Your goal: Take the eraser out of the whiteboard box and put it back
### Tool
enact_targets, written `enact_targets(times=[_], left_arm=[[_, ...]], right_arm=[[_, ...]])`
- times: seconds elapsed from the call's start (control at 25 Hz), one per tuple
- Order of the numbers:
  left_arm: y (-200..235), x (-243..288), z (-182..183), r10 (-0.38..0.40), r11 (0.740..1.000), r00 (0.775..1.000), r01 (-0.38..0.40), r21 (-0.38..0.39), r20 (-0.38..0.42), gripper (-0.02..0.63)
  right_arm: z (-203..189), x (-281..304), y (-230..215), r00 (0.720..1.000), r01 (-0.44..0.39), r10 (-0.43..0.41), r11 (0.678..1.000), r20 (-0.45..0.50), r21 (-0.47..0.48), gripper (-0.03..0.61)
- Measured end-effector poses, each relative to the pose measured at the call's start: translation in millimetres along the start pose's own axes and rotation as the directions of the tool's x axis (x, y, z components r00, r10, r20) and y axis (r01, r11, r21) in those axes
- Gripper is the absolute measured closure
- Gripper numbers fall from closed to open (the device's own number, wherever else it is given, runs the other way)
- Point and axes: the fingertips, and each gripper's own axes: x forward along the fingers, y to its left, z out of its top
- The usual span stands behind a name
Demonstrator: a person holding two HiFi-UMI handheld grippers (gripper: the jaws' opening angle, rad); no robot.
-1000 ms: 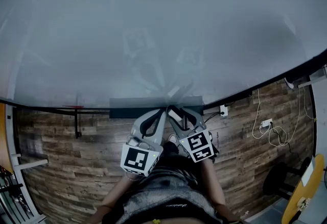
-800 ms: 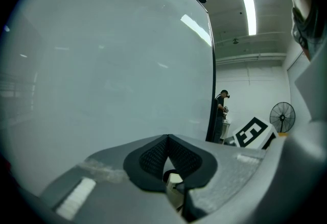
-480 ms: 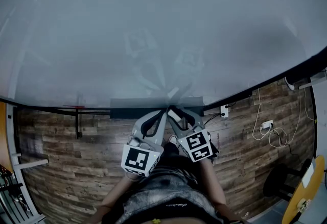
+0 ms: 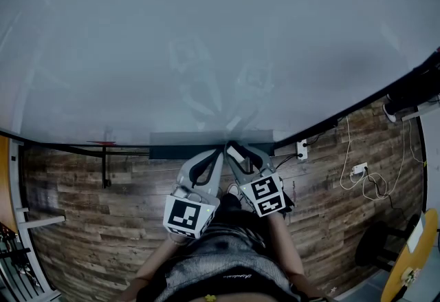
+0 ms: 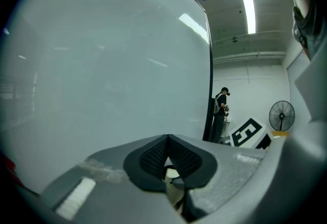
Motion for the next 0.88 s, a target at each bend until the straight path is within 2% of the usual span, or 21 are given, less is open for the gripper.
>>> enact_targets(times=[0.36, 0.88], left_arm=[[-1, -9, 0, -0.005, 1.0, 1.0, 0.005, 0.007, -0.009, 0.612], [-1, -20, 1, -0.015, 1.0, 1.0, 0.015, 0.001, 0.001, 0.612]], right_arm=[[-7, -3, -1, 0.999, 0.013, -0.014, 1.0, -0.036, -0.02, 0.42], [23, -21, 10, 1.0, 0.024, -0.024, 0.999, -0.005, -0.042, 0.42]])
